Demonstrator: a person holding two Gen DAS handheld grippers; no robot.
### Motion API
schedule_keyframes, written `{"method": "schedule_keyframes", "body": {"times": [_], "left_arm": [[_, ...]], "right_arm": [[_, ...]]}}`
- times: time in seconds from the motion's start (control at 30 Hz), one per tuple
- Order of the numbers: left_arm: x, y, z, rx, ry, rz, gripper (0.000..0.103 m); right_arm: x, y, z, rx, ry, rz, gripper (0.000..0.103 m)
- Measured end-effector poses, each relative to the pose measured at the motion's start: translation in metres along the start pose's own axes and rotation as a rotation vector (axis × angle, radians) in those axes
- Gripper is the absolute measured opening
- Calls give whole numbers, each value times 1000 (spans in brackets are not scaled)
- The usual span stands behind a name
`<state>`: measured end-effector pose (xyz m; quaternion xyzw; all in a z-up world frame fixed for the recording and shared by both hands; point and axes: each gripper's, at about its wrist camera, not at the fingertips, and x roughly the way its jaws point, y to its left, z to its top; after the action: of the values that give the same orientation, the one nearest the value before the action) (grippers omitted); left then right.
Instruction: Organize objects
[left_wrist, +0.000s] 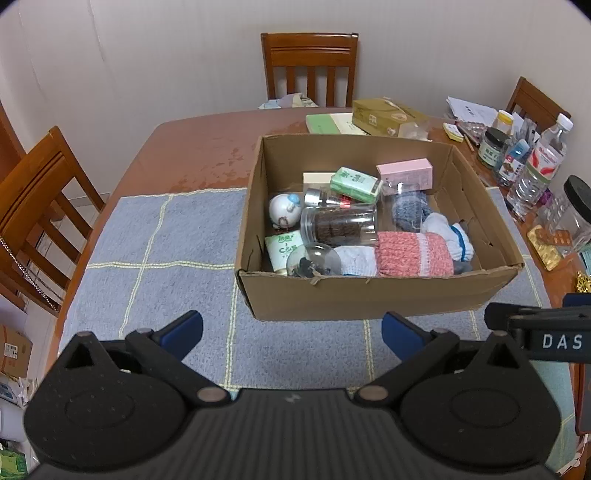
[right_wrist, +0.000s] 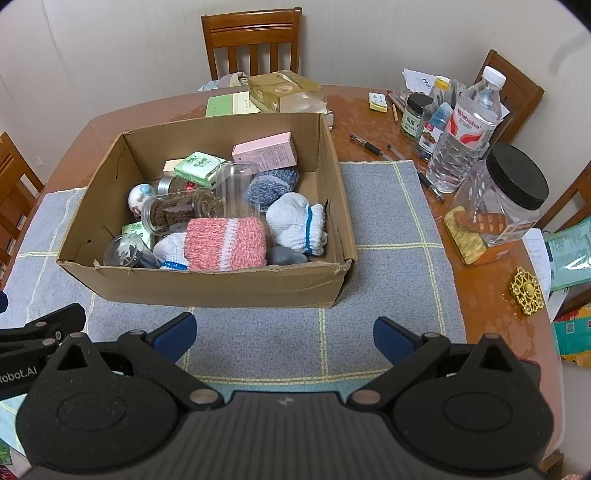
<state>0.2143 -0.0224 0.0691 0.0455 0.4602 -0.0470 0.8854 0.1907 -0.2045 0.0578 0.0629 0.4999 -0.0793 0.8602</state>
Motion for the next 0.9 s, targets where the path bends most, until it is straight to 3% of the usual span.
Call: {"method": "schedule_keyframes", "body": {"times": [0.9], "left_arm": [[7,-4,5,17,14,8,102]], "right_arm": [[5,0,3,8,7,1,103]]}}
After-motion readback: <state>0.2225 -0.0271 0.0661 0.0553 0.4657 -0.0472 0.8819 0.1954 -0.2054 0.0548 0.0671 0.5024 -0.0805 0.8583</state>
